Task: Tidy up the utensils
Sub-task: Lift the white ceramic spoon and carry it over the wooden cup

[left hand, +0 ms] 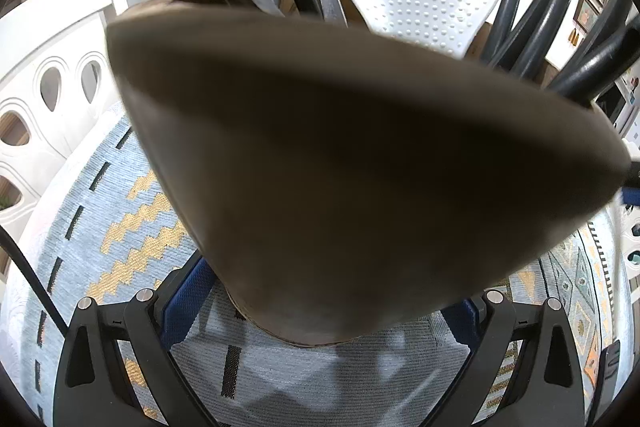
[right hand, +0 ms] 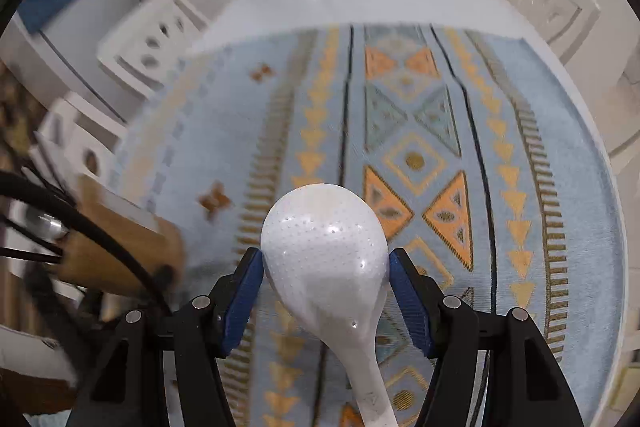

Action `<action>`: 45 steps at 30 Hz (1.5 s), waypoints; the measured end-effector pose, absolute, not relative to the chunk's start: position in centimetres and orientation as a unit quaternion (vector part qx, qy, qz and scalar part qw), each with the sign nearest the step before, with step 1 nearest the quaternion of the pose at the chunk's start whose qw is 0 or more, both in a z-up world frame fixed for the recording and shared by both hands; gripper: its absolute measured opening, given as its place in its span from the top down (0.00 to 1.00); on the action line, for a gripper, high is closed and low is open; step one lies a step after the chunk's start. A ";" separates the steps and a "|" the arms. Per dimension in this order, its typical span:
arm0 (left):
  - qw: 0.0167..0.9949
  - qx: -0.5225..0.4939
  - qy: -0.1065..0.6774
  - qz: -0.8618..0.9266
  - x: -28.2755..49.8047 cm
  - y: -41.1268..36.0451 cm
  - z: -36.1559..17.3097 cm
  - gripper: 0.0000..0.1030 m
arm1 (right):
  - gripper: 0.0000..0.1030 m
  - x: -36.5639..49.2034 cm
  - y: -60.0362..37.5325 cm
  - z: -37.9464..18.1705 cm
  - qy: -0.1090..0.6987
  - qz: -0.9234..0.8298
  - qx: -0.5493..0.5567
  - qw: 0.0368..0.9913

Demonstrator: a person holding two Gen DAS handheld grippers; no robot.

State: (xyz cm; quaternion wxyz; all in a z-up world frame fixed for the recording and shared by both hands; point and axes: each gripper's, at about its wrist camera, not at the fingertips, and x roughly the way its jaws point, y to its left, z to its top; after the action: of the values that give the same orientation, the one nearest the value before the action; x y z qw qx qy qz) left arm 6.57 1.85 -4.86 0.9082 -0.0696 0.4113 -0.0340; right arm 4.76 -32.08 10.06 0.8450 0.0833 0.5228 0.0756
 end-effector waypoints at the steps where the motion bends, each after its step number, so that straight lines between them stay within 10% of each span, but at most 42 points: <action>1: 0.908 -0.070 0.411 -0.034 6.6 1.8 -4.9 0.03 | 0.39 4.5 -31.8 10.8 0.512 0.077 0.090 0.851; 22: 0.908 -0.069 0.411 -0.034 6.5 1.7 -4.8 0.03 | 0.39 1.9 -23.7 26.5 0.275 0.204 0.198 0.919; 45: 0.908 -0.072 0.411 -0.035 6.4 2.3 -4.7 0.03 | 0.39 4.4 -18.2 28.9 0.197 0.229 0.242 0.922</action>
State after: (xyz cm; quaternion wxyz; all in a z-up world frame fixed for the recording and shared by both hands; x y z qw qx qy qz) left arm 6.36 2.31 -4.71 0.9083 -0.0721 0.4106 -0.0351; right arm 4.41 -18.21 28.91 0.9220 0.2423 0.1968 0.2292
